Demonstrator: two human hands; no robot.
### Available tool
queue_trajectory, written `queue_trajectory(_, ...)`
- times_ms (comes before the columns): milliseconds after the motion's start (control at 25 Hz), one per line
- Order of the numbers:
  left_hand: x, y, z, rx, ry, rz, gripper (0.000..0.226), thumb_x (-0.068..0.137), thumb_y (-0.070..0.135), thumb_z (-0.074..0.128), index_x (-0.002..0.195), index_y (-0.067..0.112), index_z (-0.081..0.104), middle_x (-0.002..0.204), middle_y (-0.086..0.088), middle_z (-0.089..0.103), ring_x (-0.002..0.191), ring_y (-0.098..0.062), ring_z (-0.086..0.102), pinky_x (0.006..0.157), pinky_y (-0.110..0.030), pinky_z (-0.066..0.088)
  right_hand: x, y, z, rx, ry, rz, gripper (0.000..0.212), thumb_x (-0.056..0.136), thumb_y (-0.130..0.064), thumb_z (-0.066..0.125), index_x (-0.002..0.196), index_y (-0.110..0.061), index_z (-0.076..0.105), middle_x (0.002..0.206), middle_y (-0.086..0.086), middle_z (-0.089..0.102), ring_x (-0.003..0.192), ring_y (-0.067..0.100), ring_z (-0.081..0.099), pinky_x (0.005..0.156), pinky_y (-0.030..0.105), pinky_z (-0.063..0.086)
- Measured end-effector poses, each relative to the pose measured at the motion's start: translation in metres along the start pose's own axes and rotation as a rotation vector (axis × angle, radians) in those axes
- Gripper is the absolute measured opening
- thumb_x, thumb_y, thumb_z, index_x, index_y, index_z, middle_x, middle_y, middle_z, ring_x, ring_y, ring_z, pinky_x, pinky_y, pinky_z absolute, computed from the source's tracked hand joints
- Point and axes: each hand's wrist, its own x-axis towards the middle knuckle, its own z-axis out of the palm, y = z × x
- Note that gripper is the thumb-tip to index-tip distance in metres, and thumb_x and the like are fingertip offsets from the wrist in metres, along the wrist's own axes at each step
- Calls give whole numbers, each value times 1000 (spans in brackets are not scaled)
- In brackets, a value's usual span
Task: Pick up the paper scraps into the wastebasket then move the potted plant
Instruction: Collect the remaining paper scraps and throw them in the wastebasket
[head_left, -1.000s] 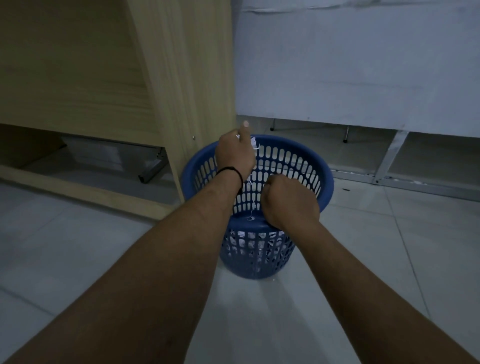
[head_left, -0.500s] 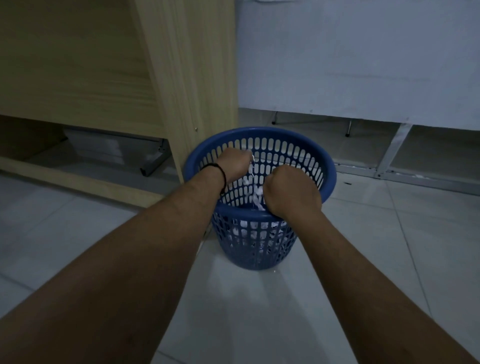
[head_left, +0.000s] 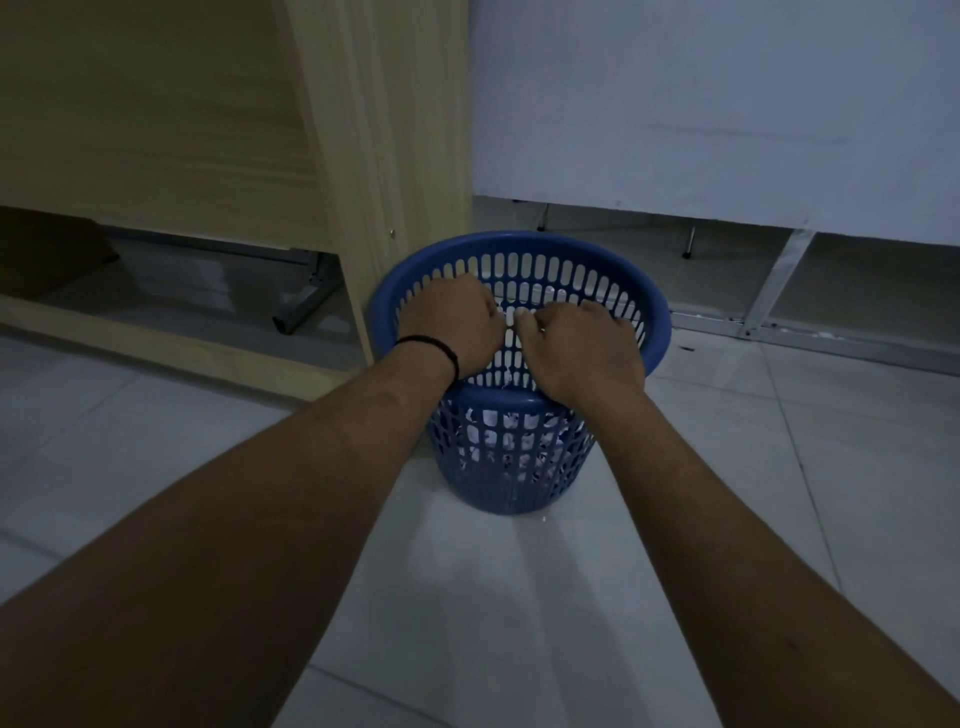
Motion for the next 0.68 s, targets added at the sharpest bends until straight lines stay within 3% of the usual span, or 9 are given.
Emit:
queue_trajectory(120, -17, -1, -8, 14, 76, -9, 34, 94, 29, 51, 64, 16, 62, 59, 2, 59, 60, -18, 57, 53, -26, 39, -4, -3, -4, 50, 59, 5, 45, 99, -46, 37, 86, -20, 70, 86, 5, 71, 82, 27, 66, 83, 43, 53)
queue_trajectory(200, -30, -1, -15, 42, 109, 3, 30, 94, 31, 50, 76, 16, 69, 73, 0, 66, 71, -19, 62, 60, -28, 47, -9, -6, -7, 71, 111, 2, 36, 95, -40, 45, 77, -19, 68, 75, 3, 68, 67, 23, 62, 66, 34, 51)
queue_trajectory(280, -42, -1, -24, 58, 144, 12, 28, 93, 36, 50, 93, 18, 71, 91, -2, 69, 85, -21, 63, 74, -33, 53, -13, -10, -12, 106, 184, 8, 34, 94, -33, 48, 69, -17, 65, 66, 4, 65, 57, 20, 56, 60, 32, 48)
queue_trajectory(440, -83, -5, -46, 98, 224, -26, 30, 93, 38, 50, 105, 18, 69, 106, -8, 65, 98, -27, 61, 85, -40, 52, -35, -28, -23, 112, 312, -67, 31, 93, -31, 49, 78, -18, 73, 66, 2, 68, 59, 22, 60, 77, 43, 56)
queue_trajectory(560, -125, -18, -67, 154, 310, -77, 28, 91, 39, 50, 101, 19, 66, 104, -9, 64, 98, -29, 59, 85, -43, 51, -67, -57, -33, 167, 330, -151, 28, 92, -34, 51, 94, -22, 77, 84, 0, 76, 76, 22, 67, 95, 44, 49)
queue_trajectory(680, -176, -41, -92, 164, 332, -141, 32, 90, 40, 51, 110, 19, 64, 111, -9, 63, 105, -30, 57, 88, -43, 49, -112, -94, -39, 182, 343, -237, 31, 89, -34, 52, 102, -19, 76, 98, 2, 76, 91, 26, 67, 95, 47, 45)
